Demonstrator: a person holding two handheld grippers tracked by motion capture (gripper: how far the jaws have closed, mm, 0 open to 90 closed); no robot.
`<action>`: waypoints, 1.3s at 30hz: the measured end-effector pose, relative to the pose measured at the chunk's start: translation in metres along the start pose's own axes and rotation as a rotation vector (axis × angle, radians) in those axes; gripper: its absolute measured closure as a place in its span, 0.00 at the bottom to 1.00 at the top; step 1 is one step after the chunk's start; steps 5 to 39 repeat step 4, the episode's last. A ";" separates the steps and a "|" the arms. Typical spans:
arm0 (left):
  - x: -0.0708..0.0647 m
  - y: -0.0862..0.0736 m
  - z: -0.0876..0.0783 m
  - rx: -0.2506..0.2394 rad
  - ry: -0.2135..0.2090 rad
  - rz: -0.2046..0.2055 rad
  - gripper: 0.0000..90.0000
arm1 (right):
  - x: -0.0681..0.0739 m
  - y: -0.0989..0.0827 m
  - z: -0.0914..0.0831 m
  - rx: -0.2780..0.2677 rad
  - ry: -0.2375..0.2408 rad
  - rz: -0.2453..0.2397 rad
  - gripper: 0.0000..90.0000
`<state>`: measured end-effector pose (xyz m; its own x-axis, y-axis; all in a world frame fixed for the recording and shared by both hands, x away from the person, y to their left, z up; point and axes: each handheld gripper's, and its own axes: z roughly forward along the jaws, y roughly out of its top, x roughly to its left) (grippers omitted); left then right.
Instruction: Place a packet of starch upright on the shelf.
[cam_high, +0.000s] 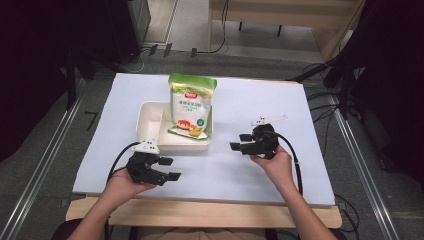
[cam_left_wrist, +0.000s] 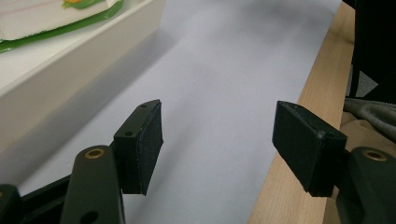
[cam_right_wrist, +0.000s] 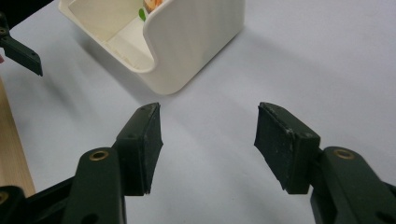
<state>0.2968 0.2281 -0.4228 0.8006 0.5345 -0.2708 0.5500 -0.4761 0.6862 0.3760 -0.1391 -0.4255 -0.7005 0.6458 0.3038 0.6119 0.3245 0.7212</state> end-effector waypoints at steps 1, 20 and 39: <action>0.000 0.000 0.000 0.000 0.000 0.000 0.38 | -0.001 0.000 0.001 0.002 0.004 0.003 0.46; 0.000 0.000 0.000 0.003 0.004 -0.003 0.38 | -0.002 0.000 0.002 0.013 -0.001 -0.002 0.46; 0.000 0.000 0.000 0.003 0.004 -0.003 0.38 | -0.002 0.000 0.002 0.013 -0.001 -0.002 0.46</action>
